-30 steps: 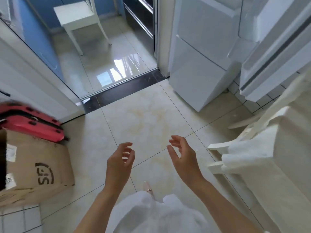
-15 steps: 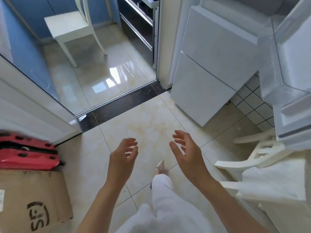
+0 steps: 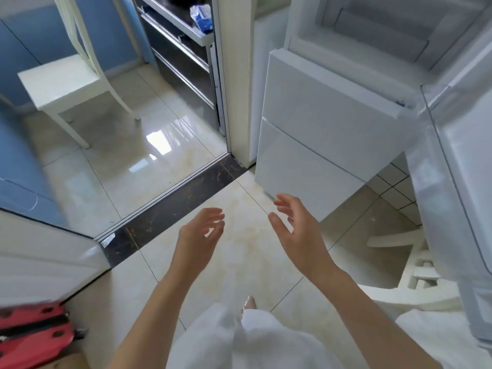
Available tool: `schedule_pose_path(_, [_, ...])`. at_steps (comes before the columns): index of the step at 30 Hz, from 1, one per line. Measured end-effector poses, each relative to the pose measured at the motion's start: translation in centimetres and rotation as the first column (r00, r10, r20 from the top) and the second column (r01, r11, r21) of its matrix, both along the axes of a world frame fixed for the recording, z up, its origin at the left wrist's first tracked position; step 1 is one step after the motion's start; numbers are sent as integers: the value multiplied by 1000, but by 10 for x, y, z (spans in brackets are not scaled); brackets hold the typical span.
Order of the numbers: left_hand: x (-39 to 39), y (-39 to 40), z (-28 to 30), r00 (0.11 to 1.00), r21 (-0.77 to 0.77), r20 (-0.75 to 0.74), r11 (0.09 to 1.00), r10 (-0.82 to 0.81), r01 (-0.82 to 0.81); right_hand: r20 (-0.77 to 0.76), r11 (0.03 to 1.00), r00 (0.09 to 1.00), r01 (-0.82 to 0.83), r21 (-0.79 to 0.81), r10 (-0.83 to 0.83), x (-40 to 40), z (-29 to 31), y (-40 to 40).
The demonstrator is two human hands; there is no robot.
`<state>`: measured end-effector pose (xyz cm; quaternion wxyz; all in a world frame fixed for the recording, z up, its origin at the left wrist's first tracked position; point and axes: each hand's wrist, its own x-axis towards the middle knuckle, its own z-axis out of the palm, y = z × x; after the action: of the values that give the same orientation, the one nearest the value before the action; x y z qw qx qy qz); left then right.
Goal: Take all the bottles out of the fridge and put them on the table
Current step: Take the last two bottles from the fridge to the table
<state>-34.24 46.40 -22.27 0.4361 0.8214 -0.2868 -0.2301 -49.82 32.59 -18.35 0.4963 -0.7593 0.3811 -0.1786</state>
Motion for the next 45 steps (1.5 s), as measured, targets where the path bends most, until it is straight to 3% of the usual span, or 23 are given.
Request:
schedule_pose_path(11, [106, -176, 23, 965, -76, -7, 962, -262, 261, 104, 955, 953, 290, -58, -283, 81, 9, -135])
schedule_pose_path(18, [176, -328, 69, 836, -126, 86, 826, -542, 549, 162, 868, 879, 471, -158, -448, 142, 41, -244])
schedule_pose_path(25, [210, -459, 111, 722, -187, 211, 697, -659, 692, 245, 735, 766, 641, -219, -595, 175, 78, -332])
schedule_pose_path(29, [207, -517, 128, 712, -247, 236, 668, -661, 702, 310, 632, 683, 730, -260, -661, 179, 99, -376])
schedule_pose_path(38, [180, -646, 159, 781, -434, 186, 663, -597, 610, 451, 420, 527, 849, -320, -721, 174, 143, -509])
schedule_pose_path(45, [153, -767, 195, 821, -512, 162, 665, -547, 544, 473, 389, 466, 885, -257, -748, 162, 179, -623])
